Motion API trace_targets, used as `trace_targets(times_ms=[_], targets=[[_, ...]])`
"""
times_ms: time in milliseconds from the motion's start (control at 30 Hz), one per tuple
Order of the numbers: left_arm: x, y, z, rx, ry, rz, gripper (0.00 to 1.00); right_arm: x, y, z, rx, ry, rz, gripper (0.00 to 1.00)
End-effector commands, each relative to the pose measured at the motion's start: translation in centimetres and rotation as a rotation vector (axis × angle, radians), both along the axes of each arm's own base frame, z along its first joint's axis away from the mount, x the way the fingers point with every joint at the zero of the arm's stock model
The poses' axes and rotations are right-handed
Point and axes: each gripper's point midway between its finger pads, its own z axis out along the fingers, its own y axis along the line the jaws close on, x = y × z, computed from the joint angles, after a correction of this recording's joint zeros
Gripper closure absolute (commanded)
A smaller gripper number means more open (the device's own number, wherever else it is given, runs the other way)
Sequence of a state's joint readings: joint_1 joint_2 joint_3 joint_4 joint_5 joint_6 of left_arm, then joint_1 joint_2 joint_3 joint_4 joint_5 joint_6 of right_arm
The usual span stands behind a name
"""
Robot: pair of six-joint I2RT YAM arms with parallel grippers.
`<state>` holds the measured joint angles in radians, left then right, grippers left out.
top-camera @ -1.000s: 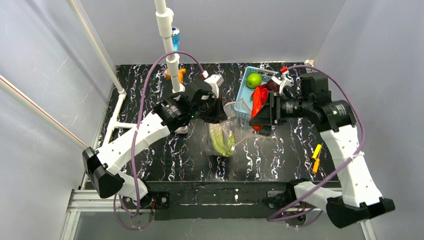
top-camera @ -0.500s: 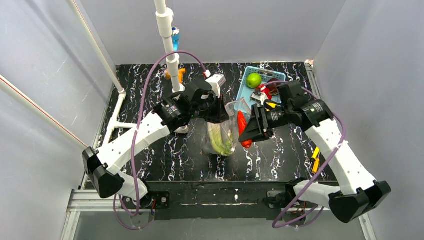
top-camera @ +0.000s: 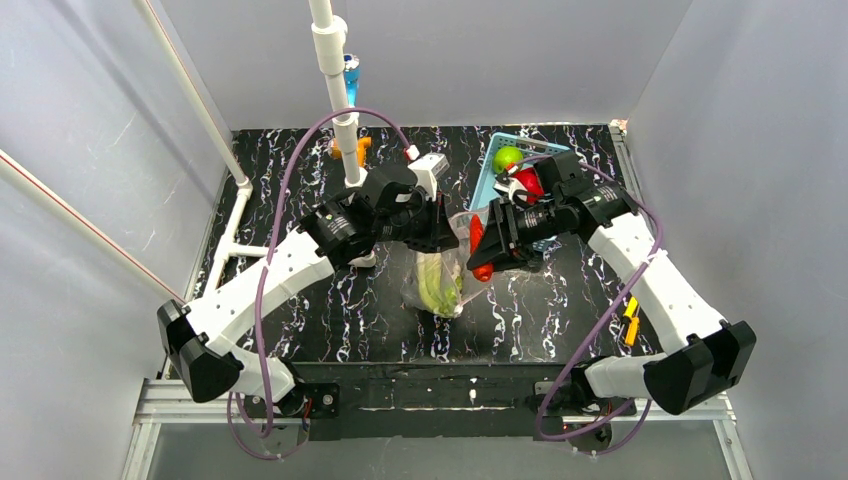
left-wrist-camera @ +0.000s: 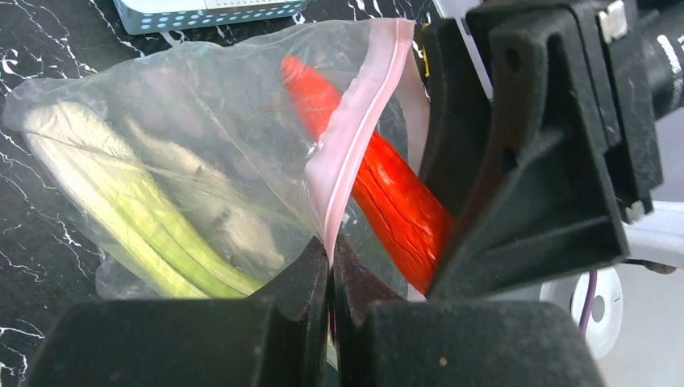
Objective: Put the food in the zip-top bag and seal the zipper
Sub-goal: Place the fake vegetable in the zipper food storage bag, then pick up the fake fruit from the bin.
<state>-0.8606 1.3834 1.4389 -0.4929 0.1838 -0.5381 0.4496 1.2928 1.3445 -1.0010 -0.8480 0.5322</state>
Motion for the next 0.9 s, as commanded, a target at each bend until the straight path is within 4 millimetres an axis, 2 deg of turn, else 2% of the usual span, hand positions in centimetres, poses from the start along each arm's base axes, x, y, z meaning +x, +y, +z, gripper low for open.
trace_targets(times_ms=[0, 267, 333, 467, 633, 767, 867], targets=[[-1.0, 0.2, 2.7, -0.089, -0.019, -0.02, 1.0, 2.0, 0.4, 0.6, -0.012, -0.096, -0.022, 0.53], [-1.2, 0.2, 2.8, -0.103, 0.004, -0.006, 1.0, 3.3, 0.4, 0.8, -0.046, -0.197, -0.052, 0.24], [-1.2, 0.1, 3.0, -0.106, 0.007, -0.005, 1.0, 3.2, 0.5, 1.2, -0.045, -0.217, -0.05, 0.2], [-1.1, 0.1, 3.1, -0.108, 0.008, 0.001, 1.0, 2.8, 0.2, 2.4, -0.038, -0.283, -0.058, 0.17], [-0.8, 0.4, 3.1, -0.103, -0.004, 0.024, 1.0, 2.5, -1.3, 4.7, -0.055, -0.415, -0.12, 0.17], [-0.1, 1.2, 3.3, -0.09, -0.017, 0.087, 1.0, 3.1, -3.0, 7.5, -0.074, -0.583, -0.214, 0.16], [0.3, 2.0, 3.1, -0.073, -0.021, 0.141, 1.0, 4.2, -4.7, 9.0, -0.147, -0.671, -0.279, 0.13]])
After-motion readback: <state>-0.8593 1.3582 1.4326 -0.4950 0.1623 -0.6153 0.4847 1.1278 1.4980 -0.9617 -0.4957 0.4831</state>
